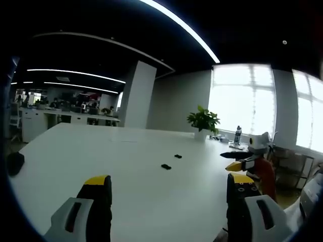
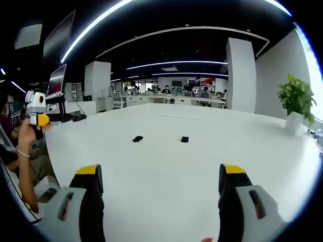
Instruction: Snap the two parts of the plastic buckle together until the buckle closes and remains connected.
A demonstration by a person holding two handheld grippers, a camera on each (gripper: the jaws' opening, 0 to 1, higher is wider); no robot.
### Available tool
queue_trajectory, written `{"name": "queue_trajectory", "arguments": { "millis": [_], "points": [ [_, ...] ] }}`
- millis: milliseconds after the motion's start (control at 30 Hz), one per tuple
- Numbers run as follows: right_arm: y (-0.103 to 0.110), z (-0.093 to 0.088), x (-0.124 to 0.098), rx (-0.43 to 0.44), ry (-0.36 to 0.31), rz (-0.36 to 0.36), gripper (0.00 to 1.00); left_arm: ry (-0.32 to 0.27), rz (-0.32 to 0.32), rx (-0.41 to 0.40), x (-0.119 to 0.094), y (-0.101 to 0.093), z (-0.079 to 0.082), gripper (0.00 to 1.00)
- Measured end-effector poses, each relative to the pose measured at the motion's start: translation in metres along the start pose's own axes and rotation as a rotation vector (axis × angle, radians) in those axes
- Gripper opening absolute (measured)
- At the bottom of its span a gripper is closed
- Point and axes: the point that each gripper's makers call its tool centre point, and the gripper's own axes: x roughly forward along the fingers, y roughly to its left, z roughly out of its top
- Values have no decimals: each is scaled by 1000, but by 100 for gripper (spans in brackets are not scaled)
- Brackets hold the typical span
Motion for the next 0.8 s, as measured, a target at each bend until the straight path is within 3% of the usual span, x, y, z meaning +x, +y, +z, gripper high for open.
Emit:
{"name": "queue_trajectory", "arguments": {
  "millis": [400, 800],
  "points": [
    [-12, 19, 7, -23, -4, -15, 96, 5, -17, -2, 4, -3, -3, 96],
    [-10, 19, 29, -14, 22, -12, 96, -2, -24, 0, 2, -6, -2, 96]
  ]
}}
